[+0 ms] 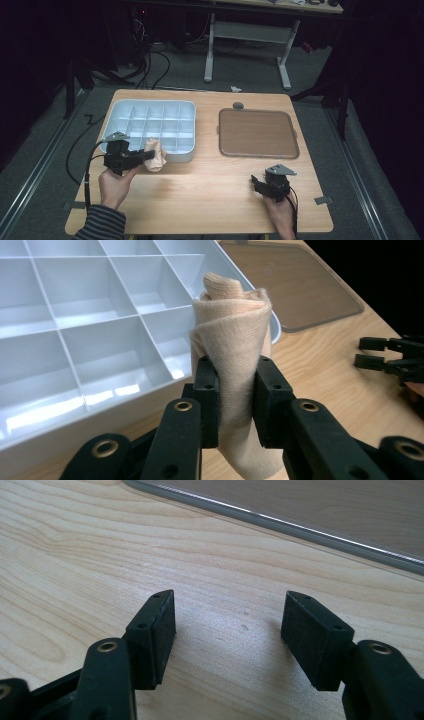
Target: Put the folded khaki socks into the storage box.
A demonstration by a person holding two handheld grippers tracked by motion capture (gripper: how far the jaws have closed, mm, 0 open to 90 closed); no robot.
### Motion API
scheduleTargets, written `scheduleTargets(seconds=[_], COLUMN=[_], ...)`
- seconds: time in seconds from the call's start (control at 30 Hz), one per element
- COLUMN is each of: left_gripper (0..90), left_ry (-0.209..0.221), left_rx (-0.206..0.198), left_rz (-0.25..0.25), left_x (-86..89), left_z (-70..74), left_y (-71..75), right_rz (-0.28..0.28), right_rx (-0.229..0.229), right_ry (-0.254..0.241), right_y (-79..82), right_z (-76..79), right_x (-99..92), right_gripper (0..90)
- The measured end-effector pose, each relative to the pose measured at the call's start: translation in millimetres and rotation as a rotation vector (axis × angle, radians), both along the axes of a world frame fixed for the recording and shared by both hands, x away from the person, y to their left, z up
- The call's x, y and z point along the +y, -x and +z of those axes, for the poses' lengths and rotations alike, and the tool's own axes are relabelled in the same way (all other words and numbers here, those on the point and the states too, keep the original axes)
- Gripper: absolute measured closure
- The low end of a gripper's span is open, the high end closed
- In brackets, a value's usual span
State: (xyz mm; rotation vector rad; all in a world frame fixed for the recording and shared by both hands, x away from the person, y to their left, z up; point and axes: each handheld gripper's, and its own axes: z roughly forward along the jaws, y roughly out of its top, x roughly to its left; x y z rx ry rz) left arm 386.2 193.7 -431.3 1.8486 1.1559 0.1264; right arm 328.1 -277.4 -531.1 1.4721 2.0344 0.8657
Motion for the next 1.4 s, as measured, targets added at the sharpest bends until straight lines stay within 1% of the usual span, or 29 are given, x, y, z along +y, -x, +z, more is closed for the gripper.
scheduleTargets(seconds=[0.27,0.47,0.57,0.7,0.77,0.87,1.03,1.13,1.2,1.27,1.4], left_gripper=[75.5,75.5,75.5,75.6,75.6,75.6,75.6,75.6,75.6,75.6,75.7], left_ry=[0.001,-0.016,-0.003,0.002,-0.011,-0.039,-0.049,-0.047,-0.021,-0.07,-0.078], left_rx=[0.008,0.004,0.008,0.016,0.014,-0.001,-0.001,0.0,0.012,0.006,0.009], left_rz=[0.016,0.019,0.018,0.024,0.025,0.021,0.021,0.024,0.026,0.039,0.039], left_x=[6.0,7.4,7.8,9.6,8.8,5.7,6.1,6.7,8.5,8.4,8.2], left_z=[-0.1,4.6,5.6,4.3,5.7,11.1,14.4,15.6,15.6,16.1,18.3], left_y=[-7.0,-12.9,-16.4,-21.2,-23.2,-26.7,-34.0,-37.6,-41.0,-44.1,-51.0], right_rz=[0.0,0.0,0.0,0.0,0.0,0.0,0.0,0.0,0.0,0.0,0.0], right_rx=[0.0,0.0,0.0,0.0,0.0,0.0,0.0,0.0,0.0,0.0,0.0], right_ry=[0.0,0.0,0.0,0.0,0.0,0.0,0.0,0.0,0.0,0.0,0.0], right_y=[0.0,0.0,0.0,0.0,0.0,0.0,0.0,0.0,0.0,0.0,0.0], right_z=[0.0,0.0,0.0,0.0,0.0,0.0,0.0,0.0,0.0,0.0,0.0], right_x=[0.0,0.0,0.0,0.0,0.0,0.0,0.0,0.0,0.0,0.0,0.0], right_gripper=[38.8,38.8,38.8,38.9,38.8,38.8,38.8,38.9,38.8,38.8,38.8])
